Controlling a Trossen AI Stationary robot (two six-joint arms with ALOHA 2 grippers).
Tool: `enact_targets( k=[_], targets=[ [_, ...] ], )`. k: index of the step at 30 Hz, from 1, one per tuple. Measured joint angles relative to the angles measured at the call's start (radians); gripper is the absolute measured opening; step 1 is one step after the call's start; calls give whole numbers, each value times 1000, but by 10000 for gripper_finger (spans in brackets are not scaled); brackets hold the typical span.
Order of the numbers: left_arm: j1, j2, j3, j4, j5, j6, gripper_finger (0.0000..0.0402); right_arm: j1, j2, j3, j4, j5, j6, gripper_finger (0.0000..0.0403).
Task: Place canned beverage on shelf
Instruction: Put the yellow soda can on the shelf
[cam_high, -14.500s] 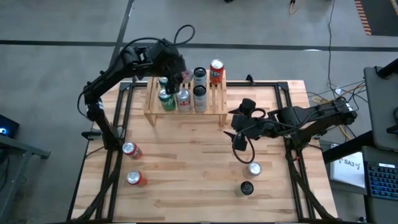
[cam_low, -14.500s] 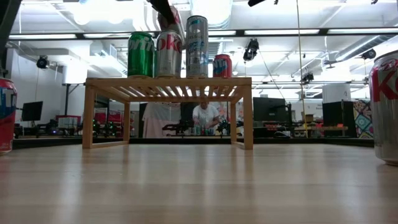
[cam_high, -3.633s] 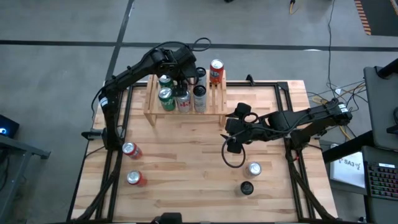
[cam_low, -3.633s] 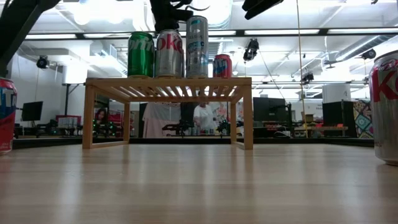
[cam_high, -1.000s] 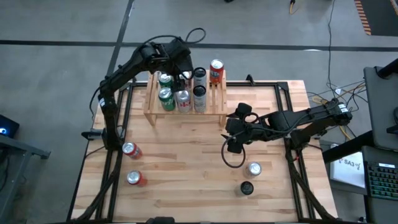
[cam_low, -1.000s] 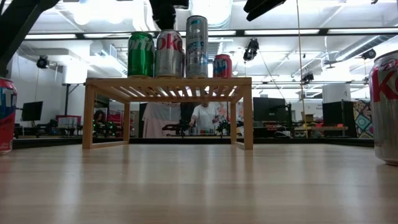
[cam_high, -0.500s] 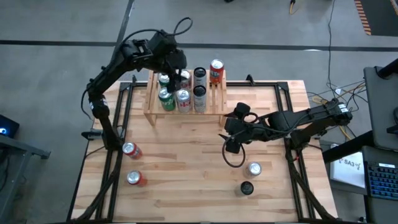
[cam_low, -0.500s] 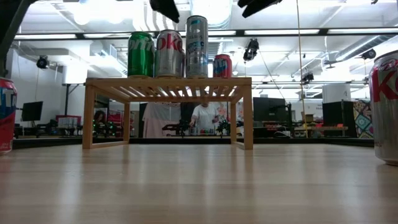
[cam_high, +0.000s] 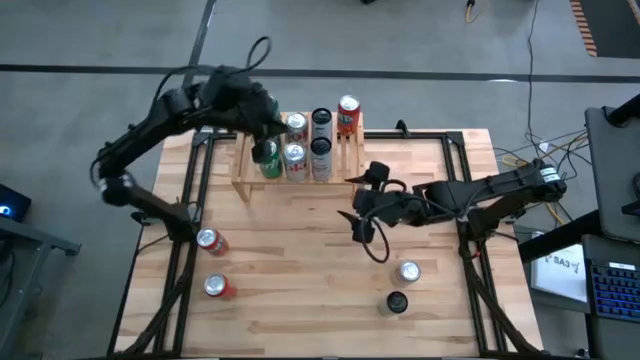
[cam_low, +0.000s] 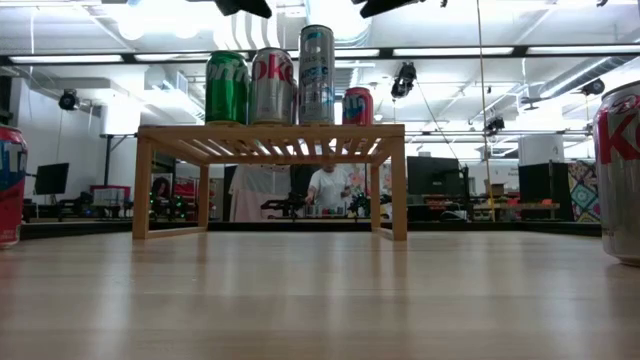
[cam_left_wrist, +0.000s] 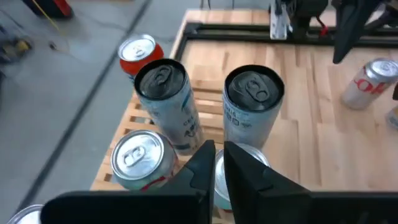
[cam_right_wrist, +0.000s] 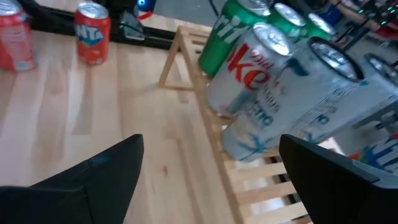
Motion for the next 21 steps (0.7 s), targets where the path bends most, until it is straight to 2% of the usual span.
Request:
enact_targets(
  k=[5, 11, 15, 21],
  targets=[
    [-1, -170, -296, 286, -52, 24, 2, -54, 0, 12, 50, -10, -51, 335],
    [0, -275, -533, 550, -180, 139, 1, -132, 0, 20, 92, -28, -60, 242],
    [10, -289, -607, 663, -204, 248, 0, -158, 0, 20, 113, -28, -62, 165],
    [30, -234, -585, 666, -176, 329, 0, -163, -13, 20, 115, -32, -78, 32]
  ],
)
